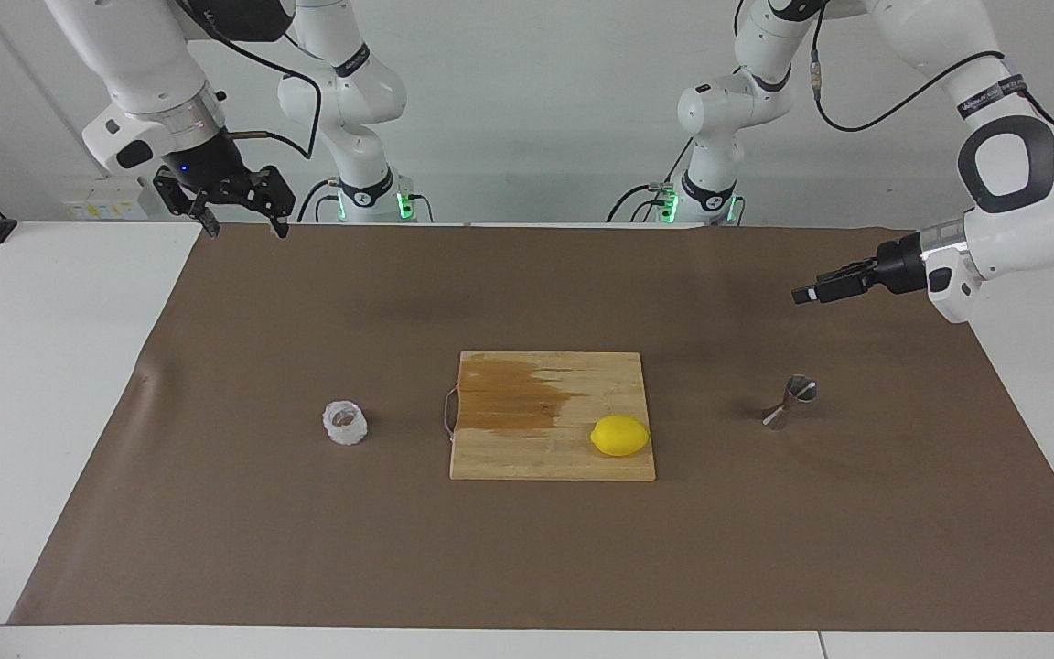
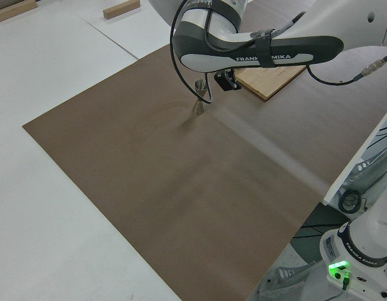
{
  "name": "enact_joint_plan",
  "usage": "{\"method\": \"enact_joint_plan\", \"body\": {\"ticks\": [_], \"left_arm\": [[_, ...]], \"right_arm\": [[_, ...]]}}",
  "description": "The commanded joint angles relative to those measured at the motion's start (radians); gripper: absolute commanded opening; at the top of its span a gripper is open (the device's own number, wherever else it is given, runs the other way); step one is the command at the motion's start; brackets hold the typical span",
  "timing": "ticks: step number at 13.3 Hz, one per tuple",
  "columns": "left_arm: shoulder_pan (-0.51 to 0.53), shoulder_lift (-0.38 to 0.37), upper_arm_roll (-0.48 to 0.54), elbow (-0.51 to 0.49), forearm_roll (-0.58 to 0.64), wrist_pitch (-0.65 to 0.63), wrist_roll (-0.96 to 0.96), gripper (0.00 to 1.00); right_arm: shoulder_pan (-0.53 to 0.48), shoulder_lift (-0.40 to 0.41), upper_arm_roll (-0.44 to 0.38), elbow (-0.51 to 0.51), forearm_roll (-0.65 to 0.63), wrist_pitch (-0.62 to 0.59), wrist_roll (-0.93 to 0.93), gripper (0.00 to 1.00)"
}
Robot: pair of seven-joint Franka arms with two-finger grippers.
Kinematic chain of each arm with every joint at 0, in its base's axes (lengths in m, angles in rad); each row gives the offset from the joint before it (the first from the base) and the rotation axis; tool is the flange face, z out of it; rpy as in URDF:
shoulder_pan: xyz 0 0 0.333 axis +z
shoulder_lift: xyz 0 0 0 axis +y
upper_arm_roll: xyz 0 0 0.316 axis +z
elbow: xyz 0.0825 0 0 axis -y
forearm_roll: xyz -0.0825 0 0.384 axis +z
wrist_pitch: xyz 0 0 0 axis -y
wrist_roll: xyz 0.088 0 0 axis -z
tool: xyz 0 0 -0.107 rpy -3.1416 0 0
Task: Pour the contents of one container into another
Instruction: 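Move the open left gripper toward the small metal cup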
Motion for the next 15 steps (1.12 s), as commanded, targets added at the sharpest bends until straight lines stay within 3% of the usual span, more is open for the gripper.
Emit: {"method": "enact_joint_plan", "body": {"ticks": [1, 5, 10, 15], "left_arm": [[0.046, 0.054, -0.007, 0.023, -0.056, -0.046, -0.139, 1.00], [0.063, 0.178, -0.019, 0.098, -0.101, -0.088, -0.344, 1.00], [0.069, 0.294, -0.025, 0.208, -0.184, -0.068, -0.425, 1.00], [0.134, 0.327, -0.088, 0.233, -0.245, 0.049, -0.514, 1.00]], "right_arm": [[-0.016, -0.006, 0.012, 0.000, 0.009, 0.002, 0.018, 1.00], [-0.016, -0.006, 0.014, 0.000, 0.009, 0.002, 0.018, 1.00], [-0.016, -0.006, 0.014, 0.000, 0.009, 0.002, 0.018, 1.00], [-0.016, -0.006, 0.012, 0.000, 0.009, 0.002, 0.018, 1.00]]}}
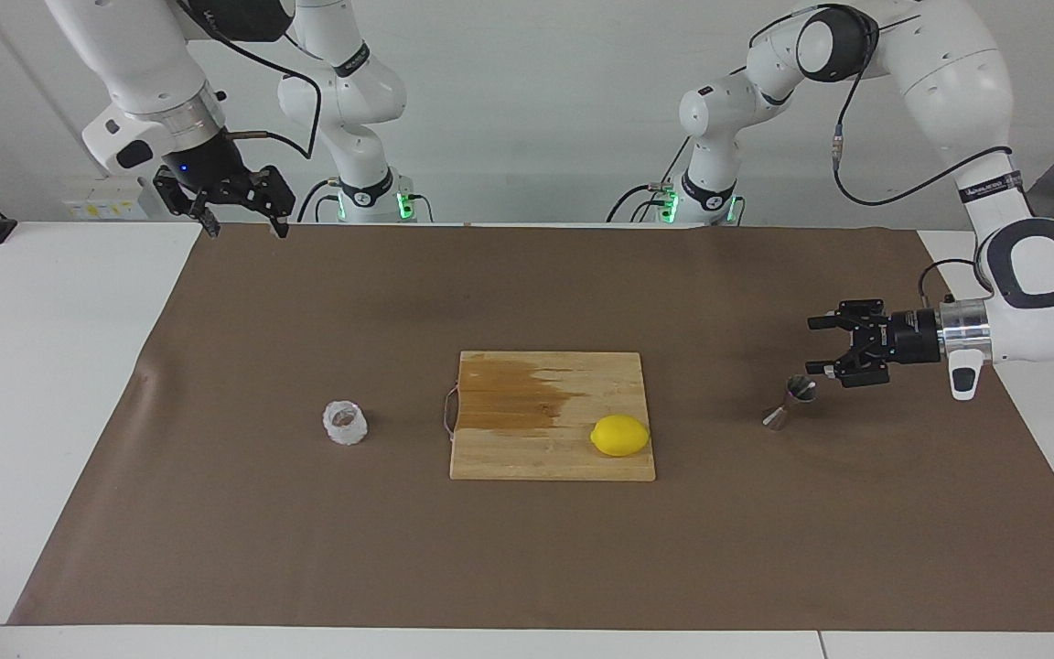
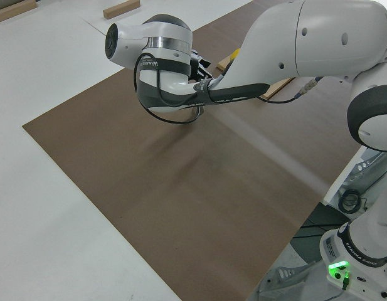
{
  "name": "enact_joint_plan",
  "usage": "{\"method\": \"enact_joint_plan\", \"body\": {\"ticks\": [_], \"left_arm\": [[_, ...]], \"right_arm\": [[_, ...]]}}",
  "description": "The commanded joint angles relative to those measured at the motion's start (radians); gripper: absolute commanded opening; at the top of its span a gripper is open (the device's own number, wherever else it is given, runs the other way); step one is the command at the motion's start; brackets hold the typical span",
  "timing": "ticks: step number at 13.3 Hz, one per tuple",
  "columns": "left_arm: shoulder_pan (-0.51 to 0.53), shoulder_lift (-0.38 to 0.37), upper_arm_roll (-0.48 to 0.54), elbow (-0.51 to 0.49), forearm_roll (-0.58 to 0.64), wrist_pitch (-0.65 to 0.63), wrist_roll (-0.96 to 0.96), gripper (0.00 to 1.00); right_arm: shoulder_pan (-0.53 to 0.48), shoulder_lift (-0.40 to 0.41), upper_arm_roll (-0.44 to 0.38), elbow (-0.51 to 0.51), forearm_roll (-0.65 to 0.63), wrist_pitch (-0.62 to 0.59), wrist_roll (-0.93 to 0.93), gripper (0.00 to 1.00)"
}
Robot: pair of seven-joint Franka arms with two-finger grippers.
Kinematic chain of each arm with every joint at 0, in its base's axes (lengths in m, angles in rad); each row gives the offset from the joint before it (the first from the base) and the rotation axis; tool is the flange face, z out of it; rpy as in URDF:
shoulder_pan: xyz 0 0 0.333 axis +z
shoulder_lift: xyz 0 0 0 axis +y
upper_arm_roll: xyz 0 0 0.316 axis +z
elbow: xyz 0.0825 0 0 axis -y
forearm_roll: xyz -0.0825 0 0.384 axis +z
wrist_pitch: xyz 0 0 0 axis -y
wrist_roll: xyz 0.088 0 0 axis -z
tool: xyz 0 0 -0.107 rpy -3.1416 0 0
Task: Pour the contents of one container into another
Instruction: 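Move the open left gripper toward the small metal cup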
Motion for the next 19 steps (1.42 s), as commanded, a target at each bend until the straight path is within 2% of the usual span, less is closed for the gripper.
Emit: {"method": "enact_joint_plan", "body": {"ticks": [1, 6, 8, 19], "left_arm": [[0.035, 0.024, -0.027, 0.030, -0.038, 0.035, -0.068, 1.00], [0.034, 0.044, -0.027, 0.026, -0.040, 0.138, -0.100, 1.00], [0.035, 0.078, -0.032, 0.032, -0.040, 0.138, -0.099, 1.00], [0.029, 0.089, -0.030, -0.030, -0.066, 0.147, -0.088, 1.00]], "right_arm": [[-0.016, -0.006, 0.012, 0.000, 0.009, 0.002, 0.018, 1.00], [-0.016, -0.006, 0.012, 0.000, 0.009, 0.003, 0.018, 1.00], [-0.016, -0.006, 0.014, 0.000, 0.009, 0.002, 0.018, 1.00], [-0.016, -0.006, 0.012, 0.001, 0.009, 0.002, 0.018, 1.00]]}}
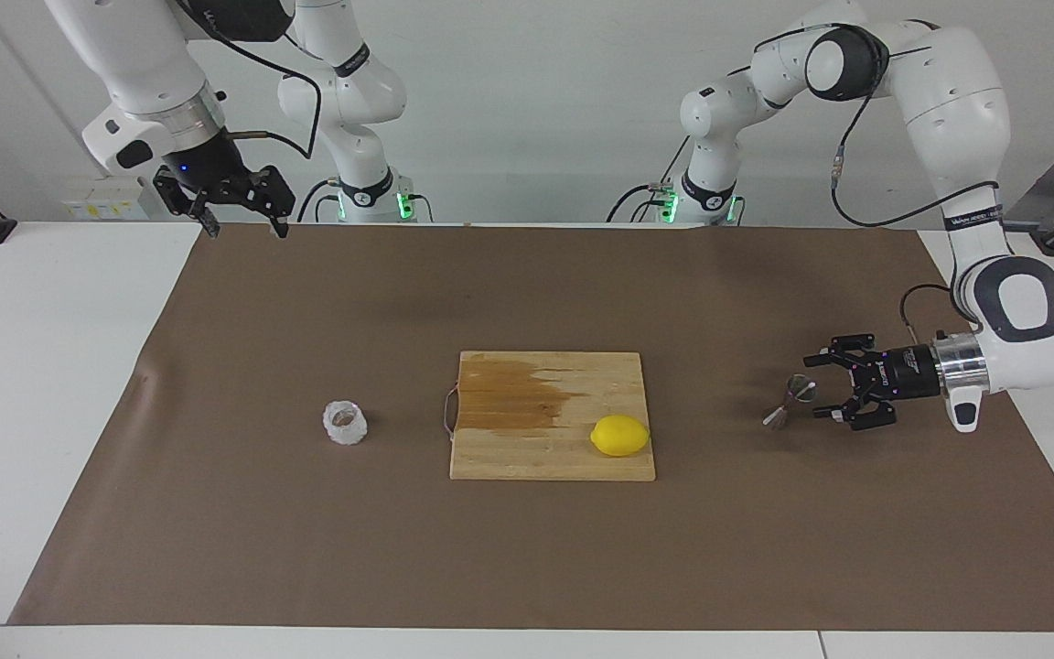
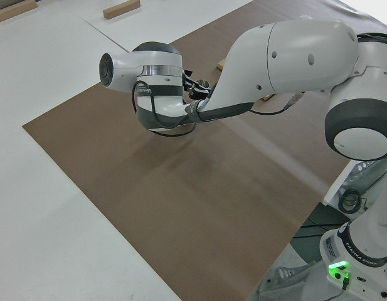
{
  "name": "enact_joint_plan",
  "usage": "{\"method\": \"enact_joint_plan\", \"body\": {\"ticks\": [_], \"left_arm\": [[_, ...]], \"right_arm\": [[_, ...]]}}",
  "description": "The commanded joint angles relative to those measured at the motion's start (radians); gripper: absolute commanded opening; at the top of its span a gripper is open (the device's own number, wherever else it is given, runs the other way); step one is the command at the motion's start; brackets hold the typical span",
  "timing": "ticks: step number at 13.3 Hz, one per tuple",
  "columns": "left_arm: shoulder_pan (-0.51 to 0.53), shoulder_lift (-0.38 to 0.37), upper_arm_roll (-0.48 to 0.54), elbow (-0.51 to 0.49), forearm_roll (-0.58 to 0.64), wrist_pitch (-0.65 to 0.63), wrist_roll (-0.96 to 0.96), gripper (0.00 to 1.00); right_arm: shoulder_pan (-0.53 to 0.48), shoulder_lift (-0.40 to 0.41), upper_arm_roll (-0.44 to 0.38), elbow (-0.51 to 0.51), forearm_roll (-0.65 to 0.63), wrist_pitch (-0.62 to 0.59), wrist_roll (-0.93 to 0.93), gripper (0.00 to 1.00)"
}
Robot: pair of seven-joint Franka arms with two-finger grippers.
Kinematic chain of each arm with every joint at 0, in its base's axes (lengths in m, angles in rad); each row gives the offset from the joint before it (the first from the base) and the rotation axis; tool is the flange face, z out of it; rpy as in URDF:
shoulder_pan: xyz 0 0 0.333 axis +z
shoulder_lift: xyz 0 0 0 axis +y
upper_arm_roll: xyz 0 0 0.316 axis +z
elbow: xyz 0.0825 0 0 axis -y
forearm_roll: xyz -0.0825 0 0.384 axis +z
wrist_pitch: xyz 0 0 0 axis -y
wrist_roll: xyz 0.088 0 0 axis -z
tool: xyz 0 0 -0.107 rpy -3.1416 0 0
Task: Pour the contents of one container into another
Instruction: 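Close the left gripper around the small metal cup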
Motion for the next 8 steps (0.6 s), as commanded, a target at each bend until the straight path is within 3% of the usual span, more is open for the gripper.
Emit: {"method": "enact_joint_plan", "body": {"ticks": [1, 8], "left_arm": [[0.005, -0.001, -0.004, -0.023, -0.014, 0.010, -0.007, 1.00], [0.002, -0.001, -0.004, -0.049, -0.010, 0.038, 0.019, 1.00]], "right_arm": [[-0.016, -0.006, 0.014, 0.000, 0.009, 0.002, 0.018, 1.00], [-0.016, -0.006, 0.014, 0.000, 0.009, 0.002, 0.018, 1.00]]}}
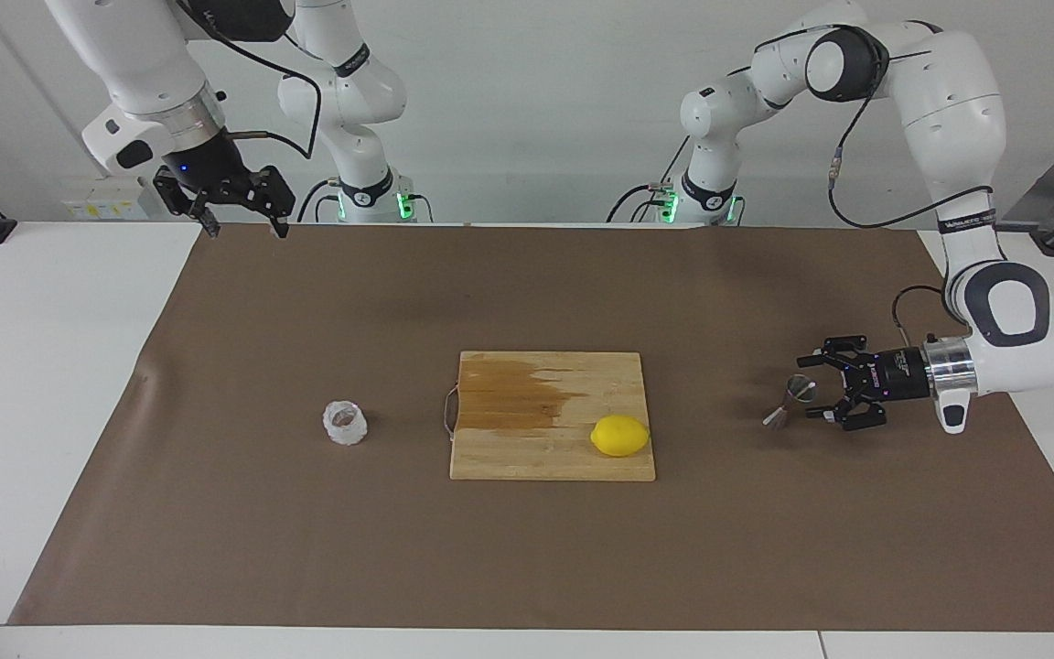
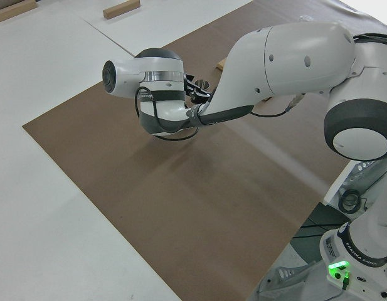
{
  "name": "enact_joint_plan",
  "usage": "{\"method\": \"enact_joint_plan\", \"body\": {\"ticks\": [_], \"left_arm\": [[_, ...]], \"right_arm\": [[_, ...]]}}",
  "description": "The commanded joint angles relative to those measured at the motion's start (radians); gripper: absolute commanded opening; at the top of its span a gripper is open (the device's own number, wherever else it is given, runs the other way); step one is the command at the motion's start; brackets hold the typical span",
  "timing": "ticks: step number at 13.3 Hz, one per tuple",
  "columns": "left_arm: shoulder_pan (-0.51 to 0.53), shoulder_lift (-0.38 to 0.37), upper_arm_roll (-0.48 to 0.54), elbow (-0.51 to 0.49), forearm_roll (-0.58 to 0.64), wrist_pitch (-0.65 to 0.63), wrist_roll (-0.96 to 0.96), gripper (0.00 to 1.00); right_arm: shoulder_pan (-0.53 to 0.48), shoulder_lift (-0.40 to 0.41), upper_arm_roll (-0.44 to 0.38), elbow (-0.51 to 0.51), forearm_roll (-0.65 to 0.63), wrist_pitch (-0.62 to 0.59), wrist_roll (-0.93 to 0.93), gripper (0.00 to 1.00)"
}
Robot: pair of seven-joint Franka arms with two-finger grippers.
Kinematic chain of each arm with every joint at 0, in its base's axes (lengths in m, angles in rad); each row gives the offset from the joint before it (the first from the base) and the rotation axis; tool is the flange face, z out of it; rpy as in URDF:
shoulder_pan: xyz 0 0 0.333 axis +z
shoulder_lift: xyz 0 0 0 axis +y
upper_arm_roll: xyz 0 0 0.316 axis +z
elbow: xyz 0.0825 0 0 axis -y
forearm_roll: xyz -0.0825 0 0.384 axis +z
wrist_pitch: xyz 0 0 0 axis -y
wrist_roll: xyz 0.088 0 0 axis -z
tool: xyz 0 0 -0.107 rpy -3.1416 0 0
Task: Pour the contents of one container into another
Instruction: 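Close the left gripper around the small metal cup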
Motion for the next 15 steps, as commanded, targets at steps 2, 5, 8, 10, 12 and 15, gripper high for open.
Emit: {"method": "enact_joint_plan", "body": {"ticks": [2, 5, 8, 10, 12, 15], "left_arm": [[0.000, -0.003, -0.005, -0.026, -0.011, 0.020, 0.019, 1.00], [0.000, -0.006, -0.005, -0.034, -0.013, 0.019, 0.023, 1.00], [0.003, -0.006, -0.005, -0.034, -0.013, 0.019, 0.026, 1.00], [0.005, -0.006, -0.007, -0.034, -0.013, 0.014, 0.025, 1.00], [0.006, -0.006, -0.007, -0.033, -0.014, 0.008, 0.023, 0.96], [0.006, -0.008, -0.007, -0.034, -0.017, 0.002, 0.023, 0.89]], "right_arm": [[-0.016, -0.006, 0.014, 0.000, 0.009, 0.002, 0.018, 1.00], [-0.016, -0.006, 0.012, 0.000, 0.009, 0.002, 0.018, 1.00], [-0.016, -0.006, 0.012, 0.000, 0.009, 0.002, 0.018, 1.00], [-0.016, -0.006, 0.012, 0.000, 0.009, 0.002, 0.018, 1.00], [-0.016, -0.006, 0.014, 0.000, 0.009, 0.002, 0.018, 1.00], [-0.016, -0.006, 0.014, 0.000, 0.009, 0.002, 0.018, 1.00]]}}
